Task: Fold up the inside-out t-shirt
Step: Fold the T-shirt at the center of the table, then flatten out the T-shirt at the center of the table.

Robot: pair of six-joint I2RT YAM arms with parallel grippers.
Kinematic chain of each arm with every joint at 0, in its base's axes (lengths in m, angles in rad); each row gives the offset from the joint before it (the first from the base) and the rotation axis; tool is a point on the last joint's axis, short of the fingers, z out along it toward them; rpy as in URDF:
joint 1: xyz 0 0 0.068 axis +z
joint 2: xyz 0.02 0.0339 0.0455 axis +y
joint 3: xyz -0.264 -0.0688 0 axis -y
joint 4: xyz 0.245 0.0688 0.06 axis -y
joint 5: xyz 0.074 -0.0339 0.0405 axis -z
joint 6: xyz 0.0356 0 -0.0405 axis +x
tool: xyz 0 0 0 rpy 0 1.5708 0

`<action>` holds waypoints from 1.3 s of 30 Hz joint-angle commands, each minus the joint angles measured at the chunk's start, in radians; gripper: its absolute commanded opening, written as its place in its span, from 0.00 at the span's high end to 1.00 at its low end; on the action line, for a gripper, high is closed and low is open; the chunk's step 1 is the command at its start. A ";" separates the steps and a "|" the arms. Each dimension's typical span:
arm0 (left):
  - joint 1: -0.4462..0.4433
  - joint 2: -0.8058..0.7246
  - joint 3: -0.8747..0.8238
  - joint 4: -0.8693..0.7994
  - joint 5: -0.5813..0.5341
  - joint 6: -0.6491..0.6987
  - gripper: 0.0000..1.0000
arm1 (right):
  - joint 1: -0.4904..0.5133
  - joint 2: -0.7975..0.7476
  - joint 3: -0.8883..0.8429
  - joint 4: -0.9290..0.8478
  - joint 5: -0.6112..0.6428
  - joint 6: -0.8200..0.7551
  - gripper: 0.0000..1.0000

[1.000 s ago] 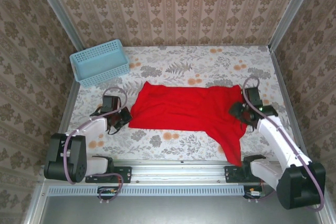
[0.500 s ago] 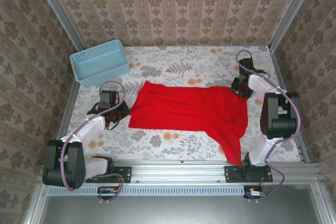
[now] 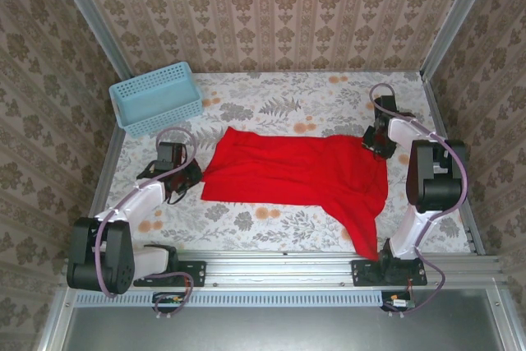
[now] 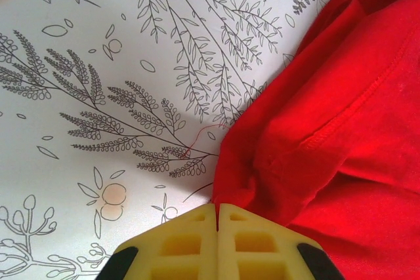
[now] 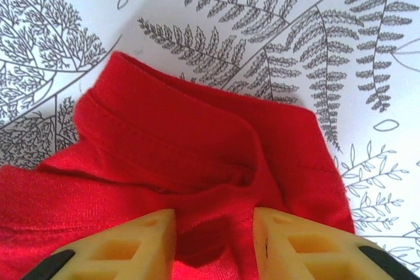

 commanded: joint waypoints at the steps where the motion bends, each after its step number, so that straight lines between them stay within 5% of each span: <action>1: 0.004 0.001 0.001 -0.017 -0.013 0.027 1.00 | 0.019 -0.060 -0.030 -0.005 0.039 0.005 0.62; 14: 0.005 0.004 0.000 -0.017 -0.009 0.034 1.00 | 0.045 -0.054 -0.035 -0.007 0.051 0.006 0.71; 21: 0.004 0.009 0.013 -0.022 -0.007 0.037 1.00 | 0.045 -0.073 -0.019 -0.029 0.066 0.003 0.95; 27: 0.006 -0.003 0.056 -0.046 -0.007 0.046 1.00 | 0.045 -0.150 0.008 -0.080 0.104 -0.005 1.00; 33: 0.043 -0.080 0.122 -0.088 -0.033 0.062 1.00 | 0.045 -0.235 0.136 -0.130 0.132 -0.048 1.00; 39: 0.092 -0.032 0.323 -0.097 -0.029 0.088 1.00 | 0.051 -0.126 0.453 -0.138 0.111 -0.092 1.00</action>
